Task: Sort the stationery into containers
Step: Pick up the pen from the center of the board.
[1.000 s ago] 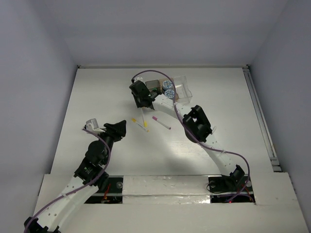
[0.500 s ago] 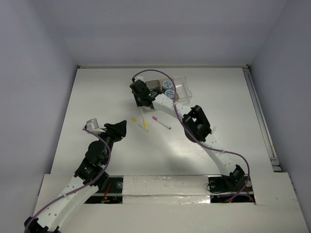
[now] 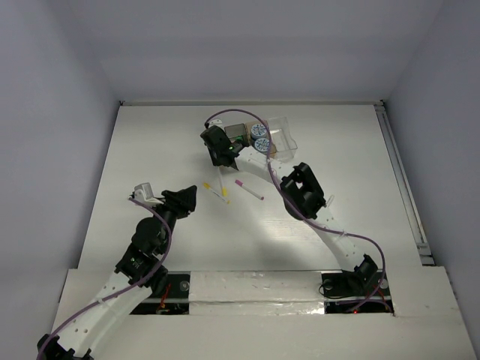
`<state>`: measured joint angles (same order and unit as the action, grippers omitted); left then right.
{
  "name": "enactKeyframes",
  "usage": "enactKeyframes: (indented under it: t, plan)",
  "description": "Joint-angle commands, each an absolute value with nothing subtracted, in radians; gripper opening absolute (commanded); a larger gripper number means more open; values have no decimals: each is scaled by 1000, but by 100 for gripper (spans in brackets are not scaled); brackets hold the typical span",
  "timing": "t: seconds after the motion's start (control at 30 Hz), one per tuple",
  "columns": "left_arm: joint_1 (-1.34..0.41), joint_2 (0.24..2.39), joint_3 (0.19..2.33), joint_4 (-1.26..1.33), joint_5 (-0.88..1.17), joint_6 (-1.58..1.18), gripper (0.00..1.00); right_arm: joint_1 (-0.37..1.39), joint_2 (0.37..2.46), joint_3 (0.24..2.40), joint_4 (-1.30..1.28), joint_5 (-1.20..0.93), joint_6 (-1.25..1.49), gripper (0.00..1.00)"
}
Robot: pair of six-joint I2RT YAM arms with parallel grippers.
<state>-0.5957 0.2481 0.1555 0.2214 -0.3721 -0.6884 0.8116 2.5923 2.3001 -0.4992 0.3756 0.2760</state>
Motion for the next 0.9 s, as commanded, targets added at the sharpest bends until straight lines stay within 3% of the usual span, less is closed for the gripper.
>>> enactKeyframes:
  t: [0.0,0.07,0.13,0.63,0.87]
  plan:
    - [-595,259,140,285,-364,-672,48,805,2619,2281,-480,356,270,20]
    - [-595,264,140,285,-364,-672,49,805,2615,2276,-462,341,268,6]
    - [-595,265,141,287,-365,-672,48,805,2597,2260,-434,325,268,0]
    - [-595,271,138,282,-390,-667,48,805,2266,1965,112,239,296,0]
    - [-595,437,143,339,-359,-695,47,747,1964,1616,169,229,293,0]
